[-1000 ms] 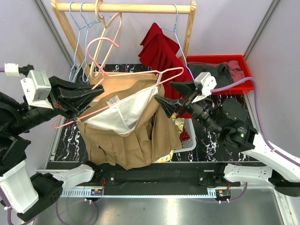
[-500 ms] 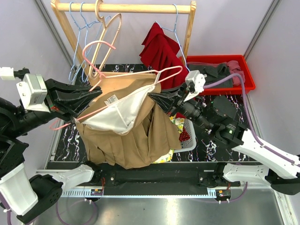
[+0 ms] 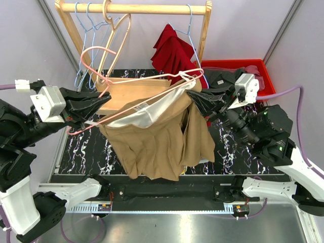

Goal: Remove the skirt from the hanger

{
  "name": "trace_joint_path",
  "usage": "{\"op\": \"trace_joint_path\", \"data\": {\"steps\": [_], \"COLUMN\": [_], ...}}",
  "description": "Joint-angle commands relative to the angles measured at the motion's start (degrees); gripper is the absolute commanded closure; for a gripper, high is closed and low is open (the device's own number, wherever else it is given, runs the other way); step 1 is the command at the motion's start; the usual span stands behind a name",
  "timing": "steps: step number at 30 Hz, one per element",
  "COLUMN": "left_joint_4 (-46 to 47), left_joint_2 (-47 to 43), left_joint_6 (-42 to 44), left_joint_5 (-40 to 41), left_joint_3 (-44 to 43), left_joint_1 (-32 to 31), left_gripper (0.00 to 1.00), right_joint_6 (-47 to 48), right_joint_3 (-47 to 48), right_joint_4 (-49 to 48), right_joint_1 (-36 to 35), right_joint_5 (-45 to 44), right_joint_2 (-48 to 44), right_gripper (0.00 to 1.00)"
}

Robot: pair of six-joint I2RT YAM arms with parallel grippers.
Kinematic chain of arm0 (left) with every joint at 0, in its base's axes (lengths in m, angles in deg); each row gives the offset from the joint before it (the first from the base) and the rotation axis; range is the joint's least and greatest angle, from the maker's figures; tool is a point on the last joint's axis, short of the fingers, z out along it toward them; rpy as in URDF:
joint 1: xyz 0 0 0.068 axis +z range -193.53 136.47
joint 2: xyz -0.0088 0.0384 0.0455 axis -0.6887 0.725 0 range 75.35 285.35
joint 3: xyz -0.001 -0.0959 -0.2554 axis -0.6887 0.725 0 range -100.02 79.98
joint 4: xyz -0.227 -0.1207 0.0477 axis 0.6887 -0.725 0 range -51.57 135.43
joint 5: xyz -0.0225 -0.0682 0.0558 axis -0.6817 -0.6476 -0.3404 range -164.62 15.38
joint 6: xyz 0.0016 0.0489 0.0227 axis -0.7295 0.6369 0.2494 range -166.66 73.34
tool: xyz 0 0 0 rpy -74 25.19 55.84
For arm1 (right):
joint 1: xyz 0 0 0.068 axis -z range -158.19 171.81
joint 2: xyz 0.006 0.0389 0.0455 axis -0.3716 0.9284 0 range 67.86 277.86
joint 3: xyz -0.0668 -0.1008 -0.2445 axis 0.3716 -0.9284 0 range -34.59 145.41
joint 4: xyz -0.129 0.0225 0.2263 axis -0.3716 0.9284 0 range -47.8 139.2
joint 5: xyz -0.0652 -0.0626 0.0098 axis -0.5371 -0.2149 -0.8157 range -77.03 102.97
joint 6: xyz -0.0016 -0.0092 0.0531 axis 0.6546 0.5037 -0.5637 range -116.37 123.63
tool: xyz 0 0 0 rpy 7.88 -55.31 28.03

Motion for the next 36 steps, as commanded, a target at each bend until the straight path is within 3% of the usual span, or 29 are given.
{"op": "trace_joint_path", "data": {"steps": [1, 8, 21, 31, 36], "left_joint_4": [0.96, -2.20, -3.70, -2.04, 3.58], "left_joint_2": [-0.71, -0.89, -1.51, -0.28, 3.67], "left_joint_6": [5.68, 9.28, 12.63, 10.70, 3.33], "left_joint_5": [2.89, 2.80, 3.77, 2.54, -0.09], "left_joint_3": [1.86, 3.18, 4.94, 3.18, -2.51], "left_joint_1": [0.19, 0.19, 0.11, 0.11, 0.11], "left_gripper": [1.00, 1.00, 0.99, 0.98, 0.99], "right_joint_6": [4.61, 8.91, 17.97, 11.05, 3.76], "right_joint_3": [5.24, 8.58, 9.90, 4.10, 3.92], "right_joint_4": [-4.10, -0.50, -6.90, -5.77, -5.68], "right_joint_1": [0.32, 0.41, 0.41, 0.49, 0.41], "right_joint_5": [-3.95, -8.86, -20.13, -20.22, -16.62], "right_joint_2": [-0.89, -0.36, -5.29, 1.99, 6.48], "right_gripper": [0.88, 0.88, 0.88, 0.88, 0.89]}}
